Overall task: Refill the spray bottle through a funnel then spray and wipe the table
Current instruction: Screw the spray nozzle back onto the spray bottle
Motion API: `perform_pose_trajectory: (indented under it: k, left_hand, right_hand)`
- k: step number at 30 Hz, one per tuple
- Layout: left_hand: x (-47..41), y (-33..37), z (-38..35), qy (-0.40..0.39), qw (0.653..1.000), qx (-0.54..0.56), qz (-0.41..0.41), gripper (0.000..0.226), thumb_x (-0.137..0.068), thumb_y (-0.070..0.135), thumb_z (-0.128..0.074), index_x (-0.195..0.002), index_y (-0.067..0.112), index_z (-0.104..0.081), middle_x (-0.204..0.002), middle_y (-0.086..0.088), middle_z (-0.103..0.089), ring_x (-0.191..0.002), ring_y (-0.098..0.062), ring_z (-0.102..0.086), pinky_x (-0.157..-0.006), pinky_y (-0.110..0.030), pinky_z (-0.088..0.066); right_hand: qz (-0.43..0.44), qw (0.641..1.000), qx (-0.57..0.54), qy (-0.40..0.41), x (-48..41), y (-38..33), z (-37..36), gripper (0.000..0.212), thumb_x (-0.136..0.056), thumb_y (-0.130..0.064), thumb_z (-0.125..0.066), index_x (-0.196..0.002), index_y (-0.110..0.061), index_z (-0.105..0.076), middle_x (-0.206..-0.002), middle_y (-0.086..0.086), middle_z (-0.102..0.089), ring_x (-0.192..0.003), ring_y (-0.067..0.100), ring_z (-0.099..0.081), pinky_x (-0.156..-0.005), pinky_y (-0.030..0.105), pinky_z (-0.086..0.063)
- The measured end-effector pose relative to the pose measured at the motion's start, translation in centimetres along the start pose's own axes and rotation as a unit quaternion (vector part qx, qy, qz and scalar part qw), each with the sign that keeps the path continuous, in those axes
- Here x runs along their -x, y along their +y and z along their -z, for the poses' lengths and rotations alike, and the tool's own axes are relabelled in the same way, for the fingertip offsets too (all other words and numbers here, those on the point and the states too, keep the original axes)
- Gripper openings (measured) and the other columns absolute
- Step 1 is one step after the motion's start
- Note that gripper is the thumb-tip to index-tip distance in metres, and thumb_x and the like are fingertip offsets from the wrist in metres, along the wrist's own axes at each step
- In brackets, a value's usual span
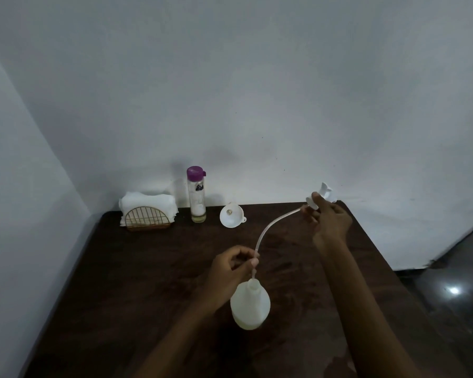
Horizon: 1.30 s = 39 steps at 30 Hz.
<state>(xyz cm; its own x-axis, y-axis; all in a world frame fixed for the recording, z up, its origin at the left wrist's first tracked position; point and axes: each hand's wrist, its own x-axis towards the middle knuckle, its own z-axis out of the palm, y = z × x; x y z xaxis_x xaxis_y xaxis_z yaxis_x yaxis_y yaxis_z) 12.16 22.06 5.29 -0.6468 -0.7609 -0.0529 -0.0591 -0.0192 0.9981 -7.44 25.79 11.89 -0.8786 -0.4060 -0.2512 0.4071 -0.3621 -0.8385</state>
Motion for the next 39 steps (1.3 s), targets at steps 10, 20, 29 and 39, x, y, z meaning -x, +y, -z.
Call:
perform_pose_trajectory:
  k: [10, 20, 29, 39]
  left_hand:
    - [-0.1, -2.8, 0.0, 0.032, 0.996, -0.076, 0.024, 0.017, -0.083, 0.009, -0.066, -0.085, 0.026, -0.065, -0.087, 0.007, -0.069, -0.082, -0.008, -0.065, -0.073, -0.019, -0.053]
    - [0.1, -4.4, -1.0, 0.039, 0.986, -0.164, -0.011, 0.023, -0.081, 0.006, -0.066, -0.084, 0.028, -0.062, -0.088, 0.007, -0.065, -0.081, -0.006, -0.062, -0.069, -0.011, -0.049]
    - [-0.2, -5.3, -0.8, 0.021, 0.988, -0.155, -0.013, 0.024, -0.083, 0.008, -0.065, -0.087, 0.031, -0.061, -0.093, 0.015, -0.062, -0.089, -0.001, -0.061, -0.076, -0.011, -0.050]
    - [0.6, -6.0, -0.5, -0.019, 0.984, -0.176, 0.018, 0.043, -0.076, 0.015, -0.074, -0.110, 0.033, -0.055, -0.109, 0.019, -0.056, -0.102, -0.001, -0.056, -0.082, -0.018, -0.050]
  right_hand:
    - [-0.011, 0.999, 0.049, 0.007, 0.7, 1.3, 1.4, 0.013, -0.081, -0.002, -0.067, -0.075, -0.006, -0.057, -0.074, 0.011, -0.063, -0.042, 0.010, -0.062, -0.043, 0.020, -0.052]
    - [0.012, 0.993, 0.116, -0.032, 2.2, 2.9, 2.7, 0.016, -0.079, 0.002, -0.067, -0.093, -0.003, -0.060, -0.088, 0.011, -0.064, -0.075, 0.023, -0.065, -0.052, 0.020, -0.056]
    - [0.004, 0.982, 0.164, -0.097, 4.8, 5.2, 3.2, 0.016, -0.077, 0.002, -0.070, -0.091, -0.003, -0.064, -0.090, 0.015, -0.067, -0.082, 0.026, -0.067, -0.060, 0.023, -0.058]
    - [0.078, 0.941, 0.264, -0.197, 6.2, 6.3, 4.2, 0.019, -0.075, -0.003, -0.073, -0.090, -0.014, -0.068, -0.088, 0.002, -0.072, -0.083, 0.012, -0.069, -0.071, 0.026, -0.057]
